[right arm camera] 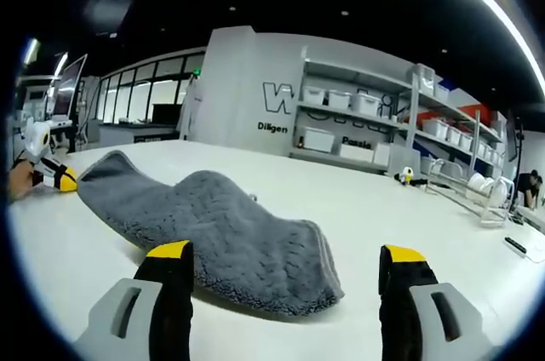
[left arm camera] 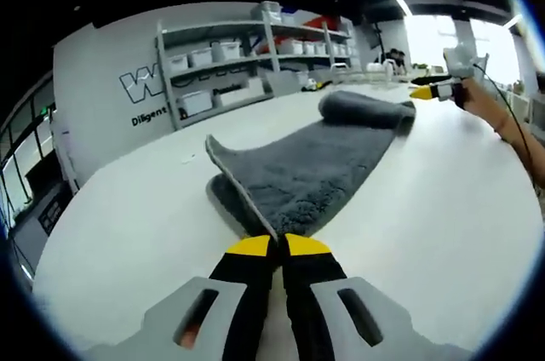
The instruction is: Open the folded towel by lifting each exposed corner and separating the folded layers until the towel lies flat within the target outline without major curled edges
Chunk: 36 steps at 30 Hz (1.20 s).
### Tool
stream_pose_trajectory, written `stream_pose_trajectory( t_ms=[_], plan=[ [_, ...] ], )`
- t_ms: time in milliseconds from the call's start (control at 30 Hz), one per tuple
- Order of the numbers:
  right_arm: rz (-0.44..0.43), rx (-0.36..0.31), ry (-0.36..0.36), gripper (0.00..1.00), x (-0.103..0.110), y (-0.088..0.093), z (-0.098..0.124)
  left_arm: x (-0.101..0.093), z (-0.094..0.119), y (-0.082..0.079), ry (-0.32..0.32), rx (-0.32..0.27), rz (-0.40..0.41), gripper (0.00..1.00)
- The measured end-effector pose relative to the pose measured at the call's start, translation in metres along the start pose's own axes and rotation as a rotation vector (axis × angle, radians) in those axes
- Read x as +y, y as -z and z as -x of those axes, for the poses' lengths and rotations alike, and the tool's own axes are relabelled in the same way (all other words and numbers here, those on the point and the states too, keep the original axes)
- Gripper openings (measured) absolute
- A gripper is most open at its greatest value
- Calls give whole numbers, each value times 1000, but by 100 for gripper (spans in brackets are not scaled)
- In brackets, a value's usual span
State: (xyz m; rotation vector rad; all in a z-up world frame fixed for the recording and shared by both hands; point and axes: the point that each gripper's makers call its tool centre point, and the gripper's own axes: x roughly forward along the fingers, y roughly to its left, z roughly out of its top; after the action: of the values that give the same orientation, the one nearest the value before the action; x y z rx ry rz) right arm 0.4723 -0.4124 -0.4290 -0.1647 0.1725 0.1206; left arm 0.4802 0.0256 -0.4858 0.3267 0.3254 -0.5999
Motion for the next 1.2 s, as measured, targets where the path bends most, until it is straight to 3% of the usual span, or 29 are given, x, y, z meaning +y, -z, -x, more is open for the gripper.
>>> stream_pose_trajectory(
  t_ms=[200, 367, 500, 733, 867, 1200],
  plan=[
    [-2, 2, -2, 91, -1, 0, -1, 11, 6, 6, -51, 32, -16, 4],
    [-13, -2, 3, 90, -2, 0, -1, 19, 10, 10, -60, 34, 40, 4],
    [-49, -45, 19, 85, -8, -5, 2, 27, 15, 13, -78, 36, 85, 4],
    [-78, -35, 6, 84, -6, -1, 0, 38, 25, 19, -100, 38, 143, 4],
    [-117, -92, 31, 76, -15, -9, 6, 47, 29, 22, -127, 44, 167, 4],
    [-127, -40, -27, 71, -2, 2, -4, 71, 43, 32, -215, 51, 236, 4]
  ],
)
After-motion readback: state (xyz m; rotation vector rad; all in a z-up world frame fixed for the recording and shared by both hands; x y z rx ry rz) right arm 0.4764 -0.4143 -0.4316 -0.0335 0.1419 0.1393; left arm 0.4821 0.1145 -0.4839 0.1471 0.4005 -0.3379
